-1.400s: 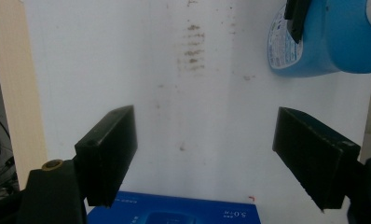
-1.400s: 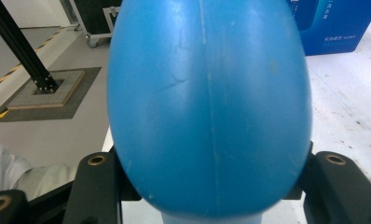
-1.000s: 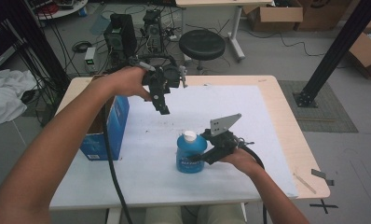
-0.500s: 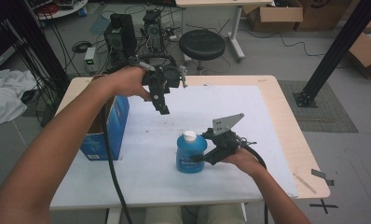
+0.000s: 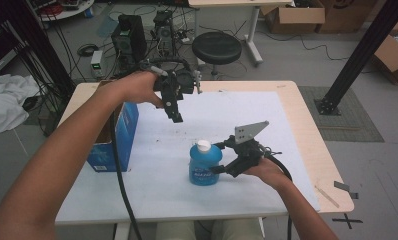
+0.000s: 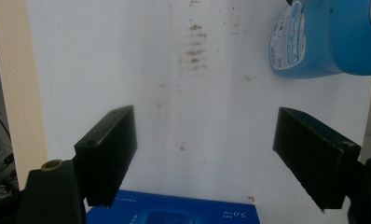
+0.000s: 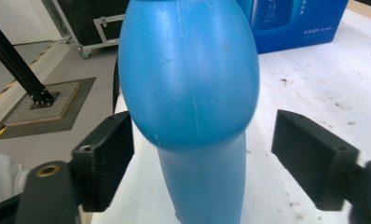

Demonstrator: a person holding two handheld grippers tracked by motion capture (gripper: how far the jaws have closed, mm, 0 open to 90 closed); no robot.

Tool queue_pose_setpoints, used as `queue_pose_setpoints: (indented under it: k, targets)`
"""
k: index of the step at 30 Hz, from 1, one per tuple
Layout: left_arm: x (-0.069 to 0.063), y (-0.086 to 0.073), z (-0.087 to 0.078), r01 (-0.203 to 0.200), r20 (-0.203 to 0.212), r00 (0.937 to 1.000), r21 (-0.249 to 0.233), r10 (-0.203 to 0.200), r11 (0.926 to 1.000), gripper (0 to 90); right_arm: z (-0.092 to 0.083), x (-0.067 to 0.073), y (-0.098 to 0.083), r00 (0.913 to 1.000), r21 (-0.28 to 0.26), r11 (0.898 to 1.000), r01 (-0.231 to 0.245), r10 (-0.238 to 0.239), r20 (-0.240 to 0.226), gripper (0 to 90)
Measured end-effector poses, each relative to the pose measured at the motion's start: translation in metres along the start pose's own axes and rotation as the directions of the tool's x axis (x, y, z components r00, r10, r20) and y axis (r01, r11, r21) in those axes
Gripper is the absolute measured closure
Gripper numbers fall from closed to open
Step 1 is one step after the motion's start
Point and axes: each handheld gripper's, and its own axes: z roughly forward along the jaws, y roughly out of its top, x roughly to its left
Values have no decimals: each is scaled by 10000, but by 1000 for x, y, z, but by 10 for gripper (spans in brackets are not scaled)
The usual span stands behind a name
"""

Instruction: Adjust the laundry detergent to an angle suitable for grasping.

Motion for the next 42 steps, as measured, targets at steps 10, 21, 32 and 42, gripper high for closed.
queue_pose_setpoints:
  k: [10, 21, 32, 42]
  targets:
    - [1, 0, 0, 11, -14, 10000, 21, -11, 10000, 223, -12, 2, -2, 9995, 250, 9996, -135, 127, 306, 167]
    - [1, 2, 0, 47, 26, 10000, 7, -47, 10000, 222, -44, 4, -2, 9955, 792, 9962, -349, 277, 907, 157]
    - [2, 4, 0, 87, 30, 10000, -44, -87, 10000, 220, -87, 4, -3, 9828, 1773, 9810, -784, 462, 1790, 154]
    - [3, 3, 0, 172, 5, 9999, -70, -172, 9998, 220, -125, -4, -2, 9579, 3384, 9295, -1464, 478, 2830, 153]
